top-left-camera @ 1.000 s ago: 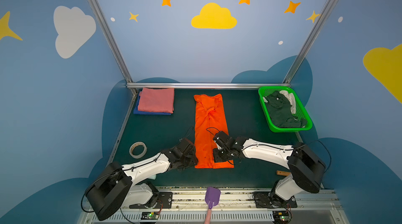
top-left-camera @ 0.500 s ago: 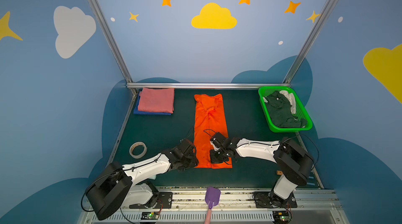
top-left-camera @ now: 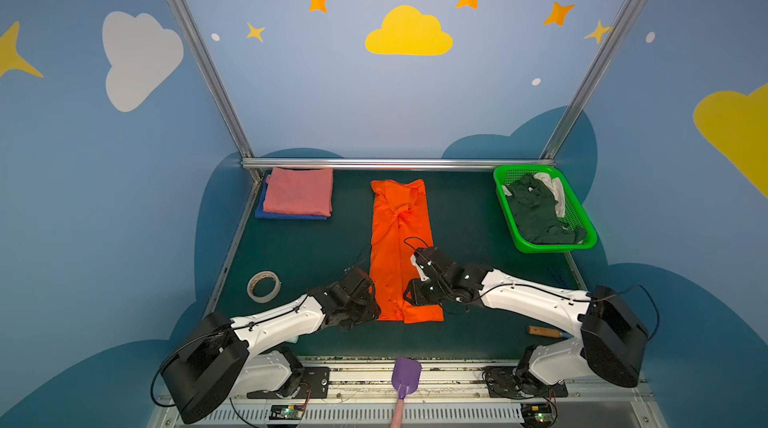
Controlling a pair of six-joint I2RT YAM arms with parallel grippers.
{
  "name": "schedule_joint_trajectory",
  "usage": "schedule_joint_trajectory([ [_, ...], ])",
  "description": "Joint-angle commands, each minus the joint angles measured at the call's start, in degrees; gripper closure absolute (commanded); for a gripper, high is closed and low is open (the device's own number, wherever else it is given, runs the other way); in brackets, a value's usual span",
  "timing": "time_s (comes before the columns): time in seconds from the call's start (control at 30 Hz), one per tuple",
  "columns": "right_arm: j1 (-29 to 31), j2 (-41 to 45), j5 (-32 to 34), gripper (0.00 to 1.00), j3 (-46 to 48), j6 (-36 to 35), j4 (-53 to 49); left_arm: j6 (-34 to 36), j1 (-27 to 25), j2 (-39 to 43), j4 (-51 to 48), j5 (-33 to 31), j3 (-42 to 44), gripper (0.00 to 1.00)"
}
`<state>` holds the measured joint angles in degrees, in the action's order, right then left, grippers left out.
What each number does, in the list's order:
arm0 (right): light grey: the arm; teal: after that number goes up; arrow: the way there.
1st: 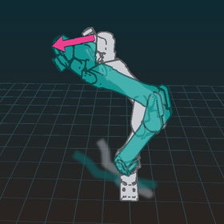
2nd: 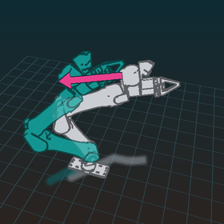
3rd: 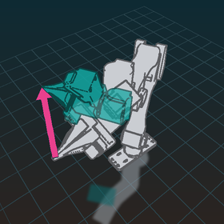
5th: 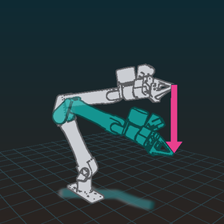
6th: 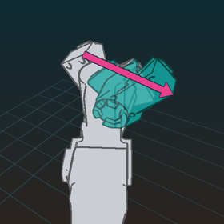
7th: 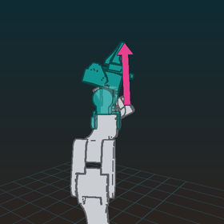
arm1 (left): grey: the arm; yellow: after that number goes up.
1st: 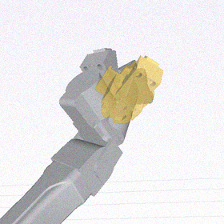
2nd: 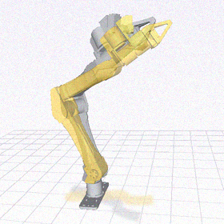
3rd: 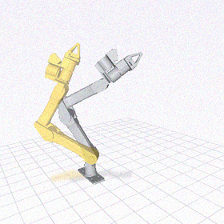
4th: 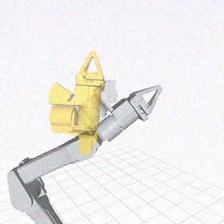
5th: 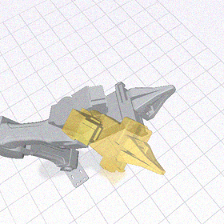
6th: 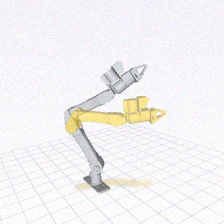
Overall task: Fold and stack the t-shirts
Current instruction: 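Pinch the near hem corners of the orange strip with both grippers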
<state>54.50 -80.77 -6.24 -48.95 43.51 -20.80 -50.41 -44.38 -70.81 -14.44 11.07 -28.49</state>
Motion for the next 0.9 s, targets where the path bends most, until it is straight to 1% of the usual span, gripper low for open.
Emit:
schedule_joint_trajectory([
  [0.0, -2.0, 2.1, 2.8, 0.55, 4.2, 1.1, -3.8, -0.2, -0.1, -1.0, -0.4, -0.3, 0.4, 0.48],
  [0.13, -3.9, 4.5, 3.2, 0.50, 8.0, 1.8, -4.5, -0.2, -0.2, -1.9, 0.1, 0.1, 0.5, 0.53],
  [0.33, -6.6, 7.1, 4.0, 0.42, 13.6, 3.2, -4.2, -0.7, -0.1, -2.3, 0.9, 0.3, 0.9, 0.62],
  [0.43, -7.4, 7.1, 3.2, 0.41, 15.0, 3.5, -3.1, -0.7, -0.2, -2.6, 1.0, 0.4, 0.9, 0.66],
  [0.63, -7.6, 5.1, 0.7, 0.41, 16.2, 4.3, -1.1, -0.9, -0.3, -2.2, 1.0, 0.3, 1.1, 0.76],
  [0.7, -7.6, 4.6, -0.3, 0.45, 16.8, 4.6, 0.1, -1.1, -0.4, -1.9, 0.9, 0.2, 1.2, 0.79],
  [0.77, -7.5, 4.5, -1.2, 0.53, 17.5, 5.1, 1.5, -1.0, -0.4, -1.7, 0.8, 0.1, 1.1, 0.82],
  [0.87, -7.4, 4.5, -1.6, 0.62, 18.1, 5.7, 2.4, -1.1, -0.5, -1.7, 0.7, 0.0, 1.1, 0.86],
])
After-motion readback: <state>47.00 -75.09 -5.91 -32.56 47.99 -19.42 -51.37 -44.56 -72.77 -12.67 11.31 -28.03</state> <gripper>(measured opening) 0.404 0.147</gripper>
